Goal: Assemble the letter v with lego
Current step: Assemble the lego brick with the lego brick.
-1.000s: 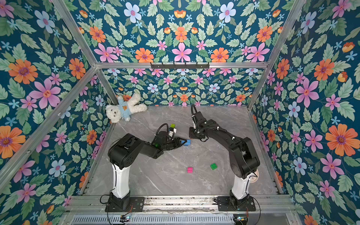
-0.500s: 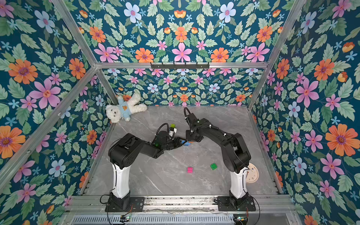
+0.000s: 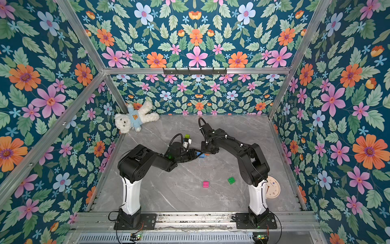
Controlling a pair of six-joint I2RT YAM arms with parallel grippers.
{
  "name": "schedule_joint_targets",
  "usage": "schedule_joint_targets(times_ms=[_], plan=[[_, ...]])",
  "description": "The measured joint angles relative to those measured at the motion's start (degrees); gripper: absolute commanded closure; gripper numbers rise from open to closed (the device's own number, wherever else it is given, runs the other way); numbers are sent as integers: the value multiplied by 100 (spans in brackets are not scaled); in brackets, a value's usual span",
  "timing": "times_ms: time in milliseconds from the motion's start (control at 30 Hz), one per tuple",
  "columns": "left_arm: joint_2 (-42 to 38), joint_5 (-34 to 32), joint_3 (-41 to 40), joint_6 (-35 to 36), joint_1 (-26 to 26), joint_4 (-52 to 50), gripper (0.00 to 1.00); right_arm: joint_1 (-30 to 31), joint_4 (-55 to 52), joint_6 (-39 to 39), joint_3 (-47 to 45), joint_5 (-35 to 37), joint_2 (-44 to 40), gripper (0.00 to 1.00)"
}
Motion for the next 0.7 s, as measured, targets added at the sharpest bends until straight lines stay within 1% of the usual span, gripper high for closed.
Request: schedule_joint_targets(times_ms=[300,700], plan=[[22,15,0,0,0,37,51,31,52,107,9,24,48,100],[37,11,-31,0,2,122,51,114,70,391,9,280,74,100]])
